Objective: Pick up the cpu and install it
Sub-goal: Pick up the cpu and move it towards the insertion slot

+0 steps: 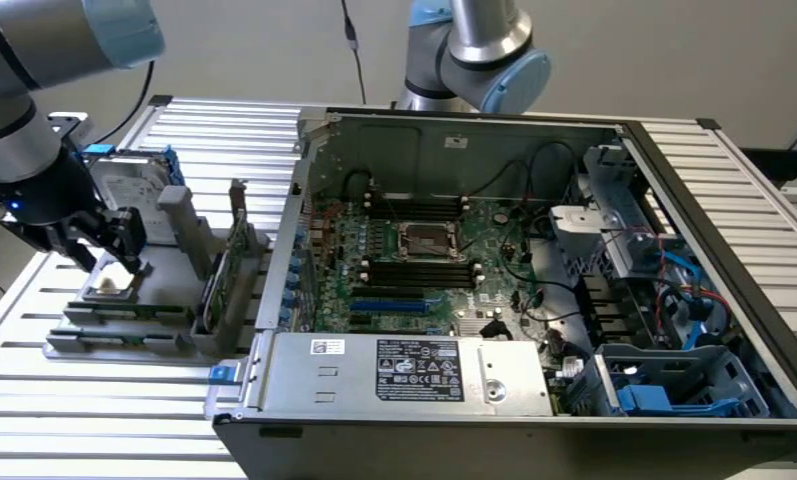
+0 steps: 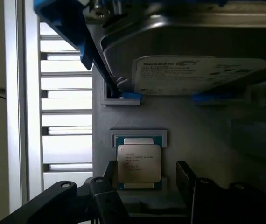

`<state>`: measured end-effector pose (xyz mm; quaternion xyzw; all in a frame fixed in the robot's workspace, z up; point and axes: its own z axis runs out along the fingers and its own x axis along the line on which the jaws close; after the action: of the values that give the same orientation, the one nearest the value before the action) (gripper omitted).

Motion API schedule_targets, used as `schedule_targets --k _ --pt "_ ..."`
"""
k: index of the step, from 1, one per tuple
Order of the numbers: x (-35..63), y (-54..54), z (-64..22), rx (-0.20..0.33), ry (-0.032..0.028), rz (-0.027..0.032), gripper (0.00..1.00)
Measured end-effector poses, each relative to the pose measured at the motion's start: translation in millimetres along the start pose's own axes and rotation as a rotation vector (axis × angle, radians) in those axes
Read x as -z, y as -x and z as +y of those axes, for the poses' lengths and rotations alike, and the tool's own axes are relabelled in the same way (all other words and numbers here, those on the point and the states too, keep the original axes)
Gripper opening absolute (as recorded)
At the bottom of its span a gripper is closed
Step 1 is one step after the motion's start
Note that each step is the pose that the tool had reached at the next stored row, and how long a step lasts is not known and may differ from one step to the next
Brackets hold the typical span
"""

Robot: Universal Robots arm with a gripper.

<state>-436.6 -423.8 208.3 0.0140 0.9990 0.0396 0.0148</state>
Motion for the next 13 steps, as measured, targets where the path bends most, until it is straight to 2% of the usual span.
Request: schedule_targets --k 3,8,11,13 --pt "-2.3 -0.3 -0.2 0.0 0.011 0.0002 0.62" --pt "-6.1 -0.7 -1.7 -0.001 0.021 0.0014 0.62" --pt "-7.7 -0.7 -3.2 -0.001 0.0278 0.004 0.62" --pt "-8.3 -0.7 -4.6 -0.002 0.0346 0.0074 0.62"
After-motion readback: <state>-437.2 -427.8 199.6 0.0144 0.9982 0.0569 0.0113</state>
